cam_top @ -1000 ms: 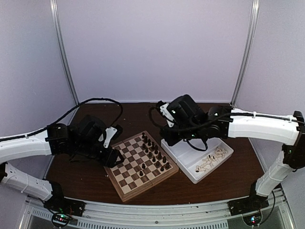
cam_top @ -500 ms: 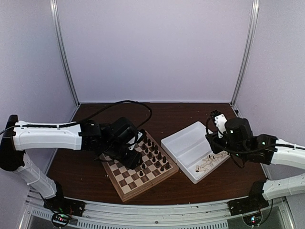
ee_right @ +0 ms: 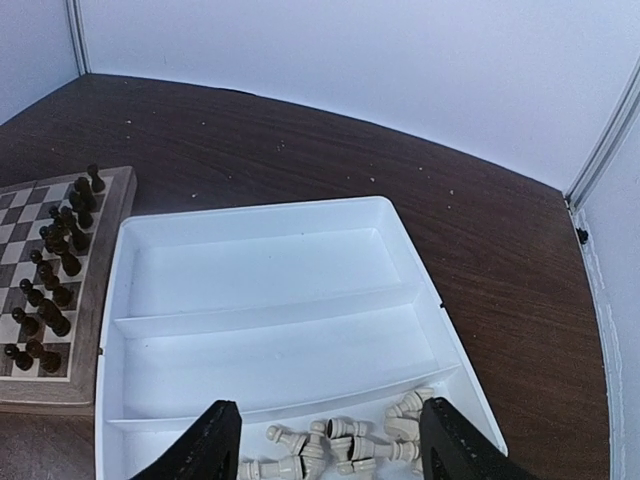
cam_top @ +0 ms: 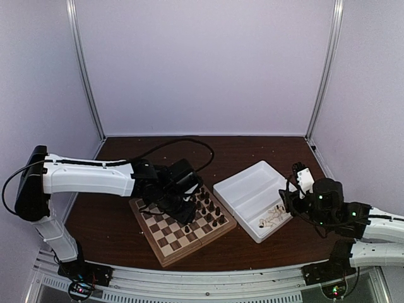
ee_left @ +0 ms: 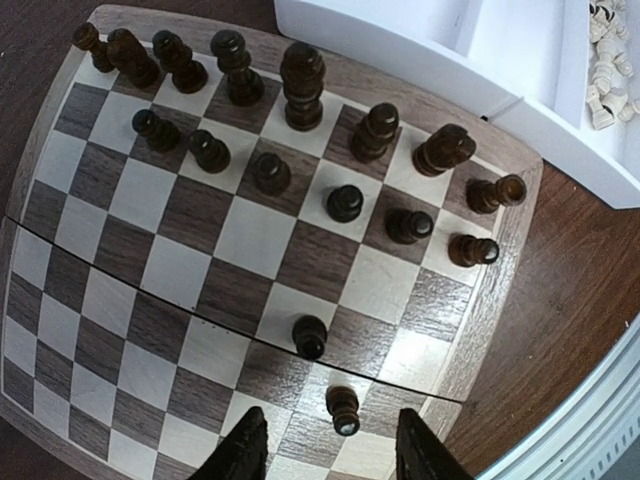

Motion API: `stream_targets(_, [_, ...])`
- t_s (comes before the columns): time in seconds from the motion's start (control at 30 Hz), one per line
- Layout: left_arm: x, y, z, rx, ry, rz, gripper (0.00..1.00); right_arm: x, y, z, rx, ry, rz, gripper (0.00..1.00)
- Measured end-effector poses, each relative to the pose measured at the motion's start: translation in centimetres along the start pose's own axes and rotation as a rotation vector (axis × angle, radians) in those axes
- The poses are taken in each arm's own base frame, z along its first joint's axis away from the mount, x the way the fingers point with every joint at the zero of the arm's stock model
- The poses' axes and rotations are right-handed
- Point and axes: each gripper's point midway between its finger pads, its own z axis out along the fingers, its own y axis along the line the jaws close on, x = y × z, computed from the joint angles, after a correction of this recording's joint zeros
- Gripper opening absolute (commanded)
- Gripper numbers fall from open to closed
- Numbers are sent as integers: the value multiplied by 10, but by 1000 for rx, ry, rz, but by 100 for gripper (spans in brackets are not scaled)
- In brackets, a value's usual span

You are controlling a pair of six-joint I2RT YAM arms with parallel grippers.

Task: Set up the chess pieces on the board
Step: Pick up the chess piece from the chessboard.

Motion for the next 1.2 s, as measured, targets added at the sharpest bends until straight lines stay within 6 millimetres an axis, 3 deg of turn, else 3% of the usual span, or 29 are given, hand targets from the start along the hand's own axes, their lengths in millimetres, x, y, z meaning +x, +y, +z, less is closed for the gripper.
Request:
stream_targets(0.23, [-5,-4,13,-23,32,-8,39,-10,3,0,-15,-40,22,66])
stream_targets(0.4, [2,2,21,-60,64,-21,37,-14,2,-3,-22,-60,34,68])
stream_targets(0.83, [1,2,40,-96,104,-22,29,-11,1,-5,-25,-68,39,70])
stream_targets(1.2, [1,3,40,-110,117,-23,21,-11,1,-5,-25,-70,40,72])
